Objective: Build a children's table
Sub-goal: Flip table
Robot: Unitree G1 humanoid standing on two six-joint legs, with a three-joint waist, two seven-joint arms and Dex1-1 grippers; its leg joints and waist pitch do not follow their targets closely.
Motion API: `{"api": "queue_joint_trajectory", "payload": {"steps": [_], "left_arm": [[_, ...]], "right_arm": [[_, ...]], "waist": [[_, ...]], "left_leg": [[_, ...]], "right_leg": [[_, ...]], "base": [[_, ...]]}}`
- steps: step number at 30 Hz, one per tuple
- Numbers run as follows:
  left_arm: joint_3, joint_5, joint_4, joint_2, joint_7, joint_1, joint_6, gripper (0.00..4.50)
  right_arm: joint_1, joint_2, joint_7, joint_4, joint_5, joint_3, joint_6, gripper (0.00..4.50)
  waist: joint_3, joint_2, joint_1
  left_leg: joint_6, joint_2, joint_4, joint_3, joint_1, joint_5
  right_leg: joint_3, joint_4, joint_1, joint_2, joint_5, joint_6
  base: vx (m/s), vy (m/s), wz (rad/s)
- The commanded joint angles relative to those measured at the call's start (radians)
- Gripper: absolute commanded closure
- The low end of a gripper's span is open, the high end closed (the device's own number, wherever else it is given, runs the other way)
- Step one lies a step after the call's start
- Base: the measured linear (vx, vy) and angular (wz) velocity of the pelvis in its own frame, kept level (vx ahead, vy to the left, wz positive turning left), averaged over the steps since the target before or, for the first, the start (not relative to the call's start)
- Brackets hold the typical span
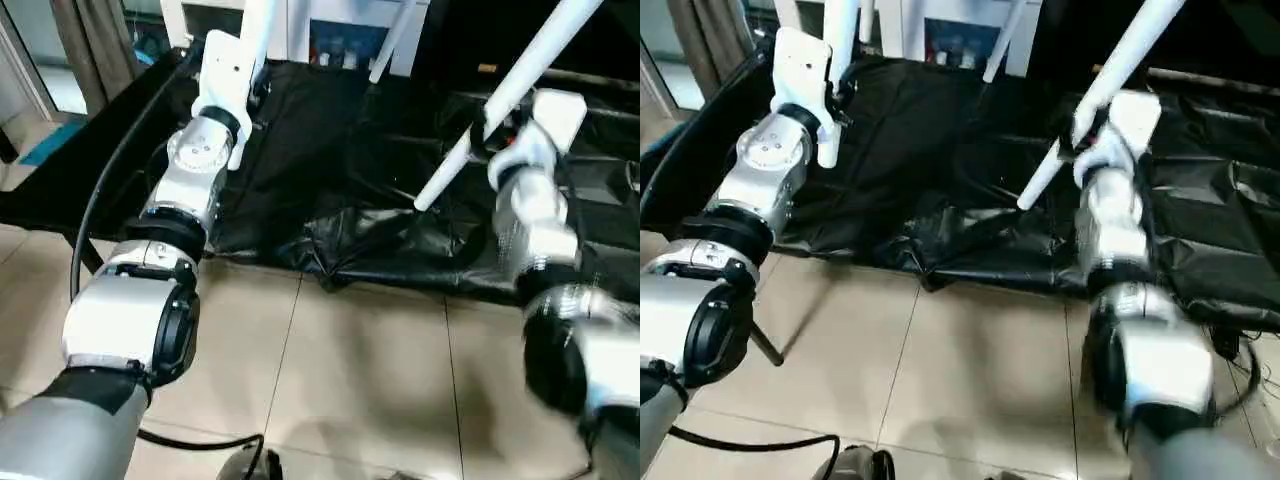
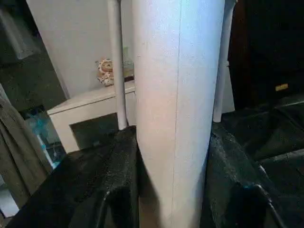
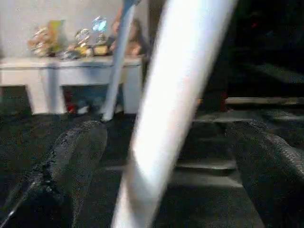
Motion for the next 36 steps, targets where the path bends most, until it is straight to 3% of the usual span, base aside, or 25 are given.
{"api": "queue_joint_trajectory", "payload": {"steps": [1, 4, 5, 8, 11, 14, 15, 16, 17, 18, 19, 21, 24, 25, 30, 31, 33, 36], "left_arm": [[-0.018, 0.0, -0.033, -0.003, -0.017, 0.0, -0.022, 2.89], [-0.02, 0.001, -0.042, -0.001, -0.02, 0.008, -0.022, 2.89], [-0.021, 0.0, -0.055, 0.002, -0.023, 0.021, -0.018, 2.89], [-0.021, -0.002, -0.07, 0.006, -0.028, 0.036, -0.013, 2.89], [-0.024, -0.003, -0.087, 0.009, -0.038, 0.05, -0.008, 2.89], [-0.025, -0.004, -0.105, 0.012, -0.046, 0.064, -0.004, 2.89], [-0.026, -0.004, -0.11, 0.014, -0.049, 0.067, -0.002, 2.89], [-0.031, -0.003, -0.129, 0.018, -0.058, 0.08, 0.004, 2.89], [-0.033, -0.002, -0.132, 0.019, -0.06, 0.082, 0.005, 2.89], [-0.035, -0.005, -0.147, 0.024, -0.073, 0.091, 0.009, 2.89], [-0.037, -0.008, -0.157, 0.026, -0.082, 0.098, 0.013, 2.89], [-0.043, -0.011, -0.189, 0.035, -0.112, 0.115, 0.018, 2.89], [-0.047, -0.019, -0.241, 0.051, -0.154, 0.148, 0.029, 2.89], [-0.048, -0.024, -0.265, 0.063, -0.175, 0.172, 0.031, 2.89], [-0.046, -0.038, -0.312, 0.081, -0.201, 0.219, 0.047, 2.89], [-0.043, -0.043, -0.332, 0.084, -0.207, 0.236, 0.054, 2.89], [-0.042, -0.047, -0.346, 0.086, -0.211, 0.247, 0.059, 2.89], [-0.047, -0.059, -0.4, 0.094, -0.244, 0.288, 0.081, 2.89]], "right_arm": [[-0.038, -0.025, 0.039, 0.038, 0.013, -0.018, 0.04, 0.0], [-0.061, -0.038, 0.048, 0.066, 0.002, -0.011, 0.06, 0.0], [-0.083, -0.049, 0.069, 0.097, 0.005, -0.013, 0.074, 0.17], [-0.097, -0.062, 0.081, 0.125, -0.004, -0.009, 0.079, 0.42], [-0.104, -0.077, 0.081, 0.147, -0.009, -0.014, 0.09, 0.73], [-0.109, -0.092, 0.067, 0.161, -0.013, -0.017, 0.1, 0.76], [-0.111, -0.094, 0.067, 0.163, -0.015, -0.016, 0.102, 0.76], [-0.118, -0.098, 0.078, 0.168, -0.02, -0.012, 0.102, 0.76], [-0.12, -0.099, 0.081, 0.17, -0.021, -0.011, 0.102, 0.76], [-0.128, -0.102, 0.095, 0.174, -0.027, -0.007, 0.101, 0.76], [-0.133, -0.104, 0.105, 0.177, -0.031, -0.004, 0.101, 0.76], [-0.145, -0.112, 0.106, 0.184, -0.046, 0.005, 0.108, 0.76], [-0.16, -0.119, 0.107, 0.191, -0.066, 0.008, 0.115, 0.76], [-0.167, -0.118, 0.117, 0.193, -0.072, 0.011, 0.118, 0.76], [-0.178, -0.112, 0.128, 0.197, -0.083, 0.013, 0.124, 0.76], [-0.18, -0.108, 0.137, 0.197, -0.082, 0.011, 0.125, 0.76], [-0.181, -0.105, 0.145, 0.197, -0.08, 0.008, 0.126, 0.92], [-0.178, -0.095, 0.165, 0.2, -0.102, 0.018, 0.127, 1.12]], "waist": [[-0.101, -0.01, -0.003], [-0.102, -0.014, 0.001], [-0.102, -0.022, 0.002], [-0.101, -0.022, 0.006], [-0.099, -0.029, 0.008], [-0.099, -0.025, 0.016], [-0.098, -0.028, 0.016], [-0.091, -0.029, 0.016], [-0.093, -0.028, 0.017], [-0.083, -0.031, 0.016], [-0.085, -0.033, 0.014], [-0.071, -0.037, 0.015], [-0.068, -0.039, 0.016], [-0.063, -0.046, 0.017], [-0.062, -0.05, 0.016], [-0.061, -0.052, 0.017], [-0.058, -0.05, 0.016], [-0.053, -0.048, 0.017]], "left_leg": [[0.0, 0.077, -0.087, -0.047, 0.072, -0.229], [0.012, 0.077, -0.084, -0.045, 0.071, -0.197], [0.014, 0.077, -0.085, -0.044, 0.071, -0.196], [0.019, 0.077, -0.083, -0.043, 0.07, -0.187], [0.004, 0.08, -0.087, -0.044, 0.072, -0.206], [-0.022, 0.081, -0.09, -0.044, 0.077, -0.218], [-0.03, 0.08, -0.092, -0.044, 0.077, -0.221], [-0.035, 0.08, -0.096, -0.046, 0.073, -0.237], [-0.041, 0.08, -0.096, -0.046, 0.076, -0.247], [-0.05, 0.08, -0.1, -0.046, 0.075, -0.263], [-0.055, 0.08, -0.1, -0.048, 0.072, -0.27], [-0.054, 0.079, -0.105, -0.049, 0.072, -0.278], [-0.048, 0.08, -0.105, -0.049, 0.073, -0.271], [-0.039, 0.078, -0.105, -0.047, 0.074, -0.247], [-0.013, 0.078, -0.099, -0.044, 0.076, -0.154], [0.004, 0.078, -0.096, -0.043, 0.075, -0.127], [0.011, 0.079, -0.097, -0.042, 0.076, -0.127], [-0.005, 0.08, -0.102, -0.042, 0.078, -0.158]], "right_leg": [[0.033, -0.056, 0.029, -0.06, 0.015, -0.259], [0.033, -0.054, 0.029, -0.063, 0.031, -0.262], [0.032, -0.055, 0.029, -0.063, 0.03, -0.263], [0.032, -0.054, 0.029, -0.065, 0.024, -0.267], [0.032, -0.054, 0.026, -0.063, 0.005, -0.261], [0.032, -0.054, 0.022, -0.062, -0.006, -0.254], [0.031, -0.051, 0.022, -0.061, 0.005, -0.251], [0.032, -0.053, 0.019, -0.06, -0.004, -0.244], [0.032, -0.053, 0.02, -0.061, -0.009, -0.242], [0.033, -0.055, 0.015, -0.061, -0.011, -0.239], [0.033, -0.054, 0.02, -0.062, -0.012, -0.238], [0.034, -0.056, 0.013, -0.06, -0.015, -0.232], [0.035, -0.055, 0.013, -0.062, -0.012, -0.231], [0.035, -0.054, 0.012, -0.06, 0.017, -0.231], [0.033, -0.04, 0.014, -0.054, 0.124, -0.248], [0.033, -0.038, 0.017, -0.054, 0.151, -0.258], [0.033, -0.039, 0.015, -0.052, 0.143, -0.261], [0.032, -0.042, 0.013, -0.051, 0.113, -0.257]], "base": [[0.0, 0.0, 0.0], [0.0, 0.0, 0.0], [0.0, 0.0, 0.0], [0.0, 0.0, 0.0], [0.0, 0.0, 0.0], [0.0, 0.0, 0.0], [0.0, 0.0, 0.0], [0.0, 0.0, 0.0], [0.0, 0.0, 0.0], [0.0, 0.0, 0.0], [0.0, 0.0, 0.0], [0.0, 0.0, 0.0], [0.0, 0.0, 0.0], [0.0, 0.0, 0.0], [0.0, 0.0, 0.0], [0.0, 0.0, 0.0], [0.0, 0.0, 0.0], [0.0, 0.0, 0.0]]}}
